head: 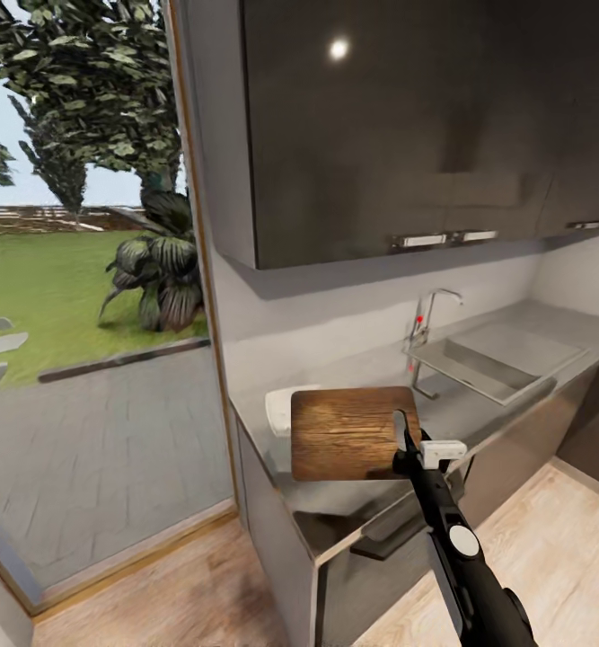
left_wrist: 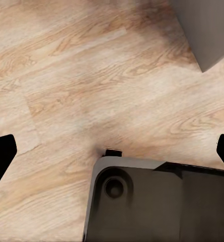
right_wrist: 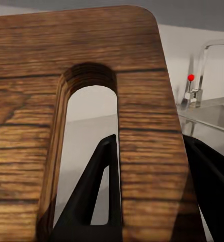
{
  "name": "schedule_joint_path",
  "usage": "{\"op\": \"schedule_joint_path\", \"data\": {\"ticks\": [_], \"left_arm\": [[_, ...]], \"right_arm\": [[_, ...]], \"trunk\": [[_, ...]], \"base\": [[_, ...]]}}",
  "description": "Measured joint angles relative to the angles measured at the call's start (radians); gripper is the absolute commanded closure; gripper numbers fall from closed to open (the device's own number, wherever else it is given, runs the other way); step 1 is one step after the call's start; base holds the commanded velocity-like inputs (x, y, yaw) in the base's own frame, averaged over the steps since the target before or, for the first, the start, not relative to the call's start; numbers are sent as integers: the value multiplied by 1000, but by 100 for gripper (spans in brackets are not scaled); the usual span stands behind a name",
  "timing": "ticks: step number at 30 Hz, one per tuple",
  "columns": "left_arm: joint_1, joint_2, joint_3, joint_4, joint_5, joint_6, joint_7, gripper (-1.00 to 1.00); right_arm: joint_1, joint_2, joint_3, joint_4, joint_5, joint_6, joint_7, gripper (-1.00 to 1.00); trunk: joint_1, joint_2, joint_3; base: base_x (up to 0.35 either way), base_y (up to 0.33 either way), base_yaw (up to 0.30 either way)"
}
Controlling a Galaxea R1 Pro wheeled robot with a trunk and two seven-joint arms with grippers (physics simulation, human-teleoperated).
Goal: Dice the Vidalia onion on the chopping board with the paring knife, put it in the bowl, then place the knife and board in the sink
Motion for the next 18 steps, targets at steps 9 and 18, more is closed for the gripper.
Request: {"op": "schedule_joint_path", "data": {"ticks": [9, 18], "left_arm": [[0, -1, 0, 0, 0, 0, 0, -100], [0, 0, 0, 0, 0, 0, 0, -100]], "right_arm": [[0, 0, 0, 0, 0, 0, -2, 100], [0, 0, 0, 0, 0, 0, -2, 100]], "trunk": [[0, 0, 0], [0, 0, 0]], "base": [[-43, -295, 246], [-1, -307, 281]]}}
